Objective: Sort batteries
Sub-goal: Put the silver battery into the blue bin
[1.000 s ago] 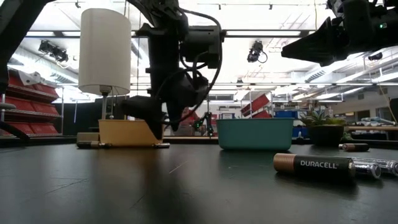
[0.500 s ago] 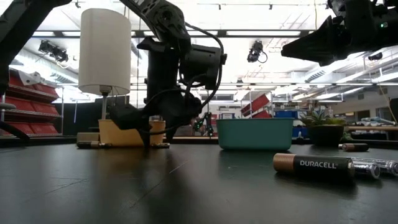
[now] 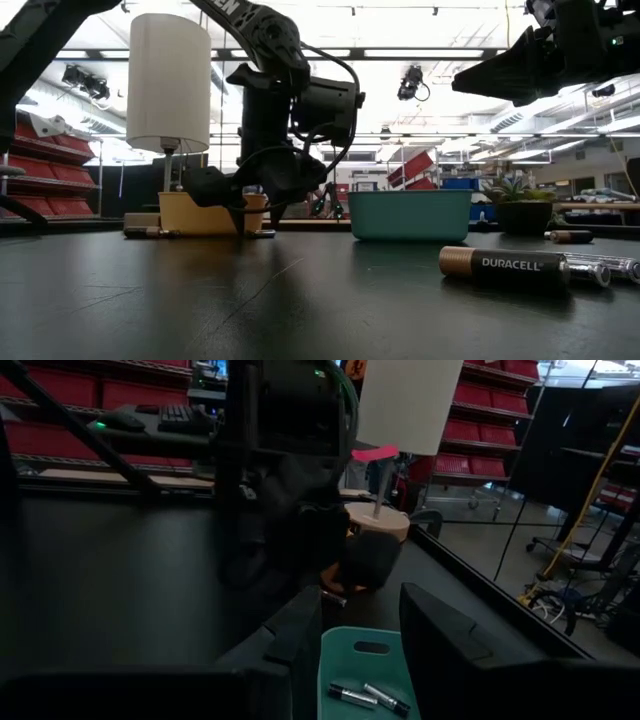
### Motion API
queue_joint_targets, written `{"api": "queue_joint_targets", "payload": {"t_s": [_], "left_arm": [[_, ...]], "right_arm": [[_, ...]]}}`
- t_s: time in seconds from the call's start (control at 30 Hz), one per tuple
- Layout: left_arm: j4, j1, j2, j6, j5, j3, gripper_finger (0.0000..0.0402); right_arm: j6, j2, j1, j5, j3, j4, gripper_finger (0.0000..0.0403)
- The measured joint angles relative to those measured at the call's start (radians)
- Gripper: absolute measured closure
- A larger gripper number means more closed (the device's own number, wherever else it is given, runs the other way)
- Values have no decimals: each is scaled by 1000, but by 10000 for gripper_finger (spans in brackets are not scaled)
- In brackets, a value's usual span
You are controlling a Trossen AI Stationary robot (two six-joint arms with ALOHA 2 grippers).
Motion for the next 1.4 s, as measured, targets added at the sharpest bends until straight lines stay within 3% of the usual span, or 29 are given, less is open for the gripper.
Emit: {"api": "queue_joint_targets", "payload": {"t_s": [0.57, 0.93, 1.4], "left_arm": [[16, 49, -2, 71, 105, 2, 138], [16, 63, -5, 182, 176, 3, 179], [17, 23, -3, 98, 198, 2, 182]], "right_arm": [[0, 0, 0, 0, 0, 0, 279], [0, 0, 0, 0, 0, -1, 279], [0, 0, -1, 0, 0, -6, 279]]}}
